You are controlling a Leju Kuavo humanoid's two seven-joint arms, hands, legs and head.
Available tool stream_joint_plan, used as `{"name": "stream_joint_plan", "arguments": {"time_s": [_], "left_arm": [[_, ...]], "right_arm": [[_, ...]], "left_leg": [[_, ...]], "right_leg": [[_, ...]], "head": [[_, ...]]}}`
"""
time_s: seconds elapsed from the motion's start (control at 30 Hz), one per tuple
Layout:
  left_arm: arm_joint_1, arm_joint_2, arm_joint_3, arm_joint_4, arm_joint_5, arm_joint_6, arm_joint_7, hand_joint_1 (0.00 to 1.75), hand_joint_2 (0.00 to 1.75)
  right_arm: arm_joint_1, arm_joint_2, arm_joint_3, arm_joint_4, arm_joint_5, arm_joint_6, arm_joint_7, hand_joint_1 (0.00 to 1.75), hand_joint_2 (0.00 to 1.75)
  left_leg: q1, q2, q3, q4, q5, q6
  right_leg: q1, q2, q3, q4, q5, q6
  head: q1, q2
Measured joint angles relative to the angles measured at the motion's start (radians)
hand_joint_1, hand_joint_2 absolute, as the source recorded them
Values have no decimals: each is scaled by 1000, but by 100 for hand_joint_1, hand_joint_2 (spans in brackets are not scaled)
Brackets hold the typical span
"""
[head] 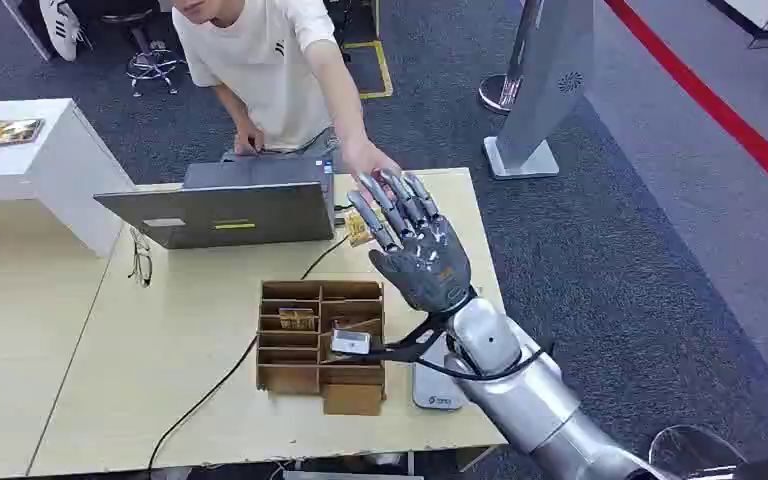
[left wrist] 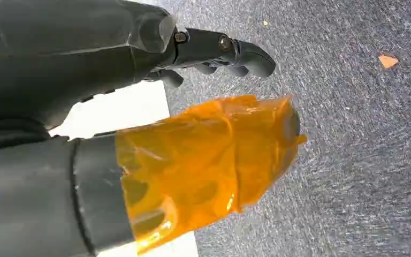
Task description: Pass the card to the sensor for recognition and then transmit it.
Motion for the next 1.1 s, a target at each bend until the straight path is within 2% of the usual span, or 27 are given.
{"name": "stream_joint_plan", "arguments": {"time_s": [0.07, 0.13, 0.17, 0.2, 0.27, 0.7, 1.1], "left_arm": [[0, 0, -3, 0, 0, -2, 2, 0, 0], [0, 0, -6, 0, 0, -2, 3, 0, 0], [0, 0, -8, 0, 0, -2, 5, 0, 0], [0, 0, -9, 0, 0, -2, 5, 0, 0], [0, 0, -12, 0, 0, -2, 5, 0, 0], [0, 0, -27, 0, 0, -3, 6, 0, 0], [0, 0, -28, 0, 0, -3, 8, 0, 0]], "right_arm": [[-8, -1, 6, 13, 2, 0, 6, 0, 175], [-14, -2, 11, 21, 2, 0, 7, 24, 175], [-17, -3, 13, 24, 2, 0, 7, 80, 175], [-19, -4, 14, 28, 2, 0, 9, 145, 175], [-25, -5, 18, 36, 4, 0, 14, 175, 175], [-33, -7, 38, 64, 14, 0, 45, 175, 175], [-17, -7, 40, 59, -17, -1, 45, 175, 175]], "left_leg": [[0, 0, 0, 0, 0, 0], [0, 0, 0, 0, 0, 0], [0, 0, 0, 0, 0, 0], [0, 0, 0, 0, 0, 0], [0, 0, 0, 0, 0, 0], [0, 0, 0, 0, 0, 0], [0, 0, 0, 0, 0, 0]], "right_leg": [[0, 0, 0, 0, 0, 0], [0, 0, 0, 0, 0, 0], [0, 0, 0, 0, 0, 0], [0, 0, 0, 0, 0, 0], [0, 0, 0, 0, 0, 0], [0, 0, 0, 0, 0, 0], [0, 0, 0, 0, 0, 0]], "head": [[0, 0], [0, 0], [0, 0], [0, 0], [0, 0], [0, 0], [0, 0]]}}
